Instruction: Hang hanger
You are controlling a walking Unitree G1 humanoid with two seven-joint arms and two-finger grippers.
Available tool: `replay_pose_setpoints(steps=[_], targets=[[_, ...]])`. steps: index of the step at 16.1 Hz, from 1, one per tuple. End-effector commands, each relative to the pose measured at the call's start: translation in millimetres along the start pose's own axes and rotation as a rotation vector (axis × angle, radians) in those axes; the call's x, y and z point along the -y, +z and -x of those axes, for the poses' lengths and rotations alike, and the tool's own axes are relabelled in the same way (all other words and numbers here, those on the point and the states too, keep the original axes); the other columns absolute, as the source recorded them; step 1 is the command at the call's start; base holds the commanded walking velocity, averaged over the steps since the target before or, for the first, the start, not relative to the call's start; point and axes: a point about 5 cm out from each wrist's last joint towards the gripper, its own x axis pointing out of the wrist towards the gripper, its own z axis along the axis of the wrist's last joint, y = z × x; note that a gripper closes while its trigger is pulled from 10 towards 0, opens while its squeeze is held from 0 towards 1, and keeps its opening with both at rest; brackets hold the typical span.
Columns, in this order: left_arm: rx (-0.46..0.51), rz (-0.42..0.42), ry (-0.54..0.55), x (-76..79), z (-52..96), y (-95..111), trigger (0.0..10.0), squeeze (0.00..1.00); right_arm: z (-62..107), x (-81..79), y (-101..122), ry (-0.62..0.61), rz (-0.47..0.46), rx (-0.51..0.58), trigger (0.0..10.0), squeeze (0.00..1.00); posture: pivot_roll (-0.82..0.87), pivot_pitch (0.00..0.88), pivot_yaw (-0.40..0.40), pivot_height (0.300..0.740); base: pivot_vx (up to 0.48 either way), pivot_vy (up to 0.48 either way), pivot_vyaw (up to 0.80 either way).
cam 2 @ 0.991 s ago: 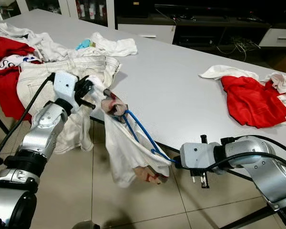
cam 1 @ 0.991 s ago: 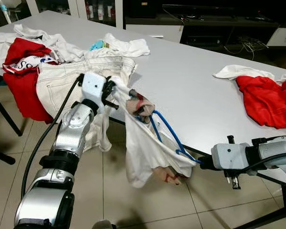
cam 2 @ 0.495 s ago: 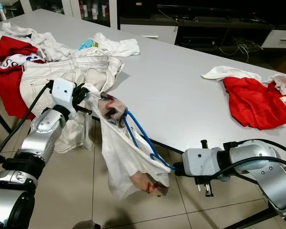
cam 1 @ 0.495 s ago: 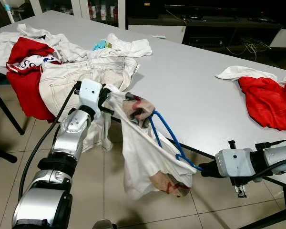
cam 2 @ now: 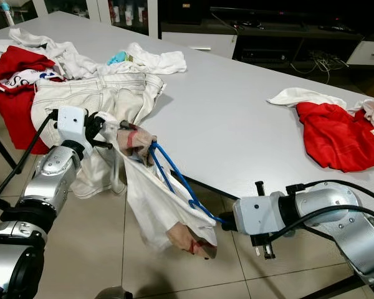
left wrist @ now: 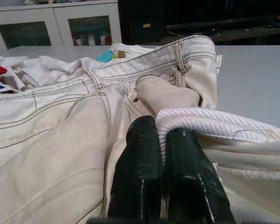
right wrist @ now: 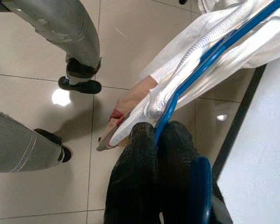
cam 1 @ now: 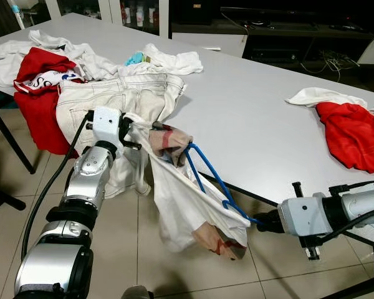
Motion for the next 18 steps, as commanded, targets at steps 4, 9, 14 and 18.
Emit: replay_pose_setpoints(steps=[4, 9, 14, 18], targets=[[0.072, -0.009, 0.093, -25.5, 7.4, 10, 10.0, 0.00, 7.9, 4.0, -16, 0.020, -0.044, -0.079, 0.0, 0.00, -0.02, 0.000, -0.034, 0.740, 0.000, 0.000, 0.00], [0.235, -0.214, -0.254, 24.4, 9.9, 26, 10.0, 1.00, 4.0, 13.1, -7, 0.027, 0.030, -0.055, 0.0, 0.00, -0.02, 0.000, -0.036, 0.740, 0.000, 0.000, 0.00], [0.278, -0.218, -0.453, 39.8, 20.4, 26, 10.0, 0.00, 0.7, 21.2, -6, 0.004, 0.014, -0.028, 0.0, 0.00, -0.02, 0.000, -0.039, 0.740, 0.000, 0.000, 0.00], [0.303, -0.213, -0.609, 41.3, 34.4, 24, 10.0, 1.00, 3.5, 33.4, -19, -0.060, -0.071, -0.013, 0.0, 0.00, -0.01, 0.000, -0.043, 0.740, 0.000, 0.000, 0.00]])
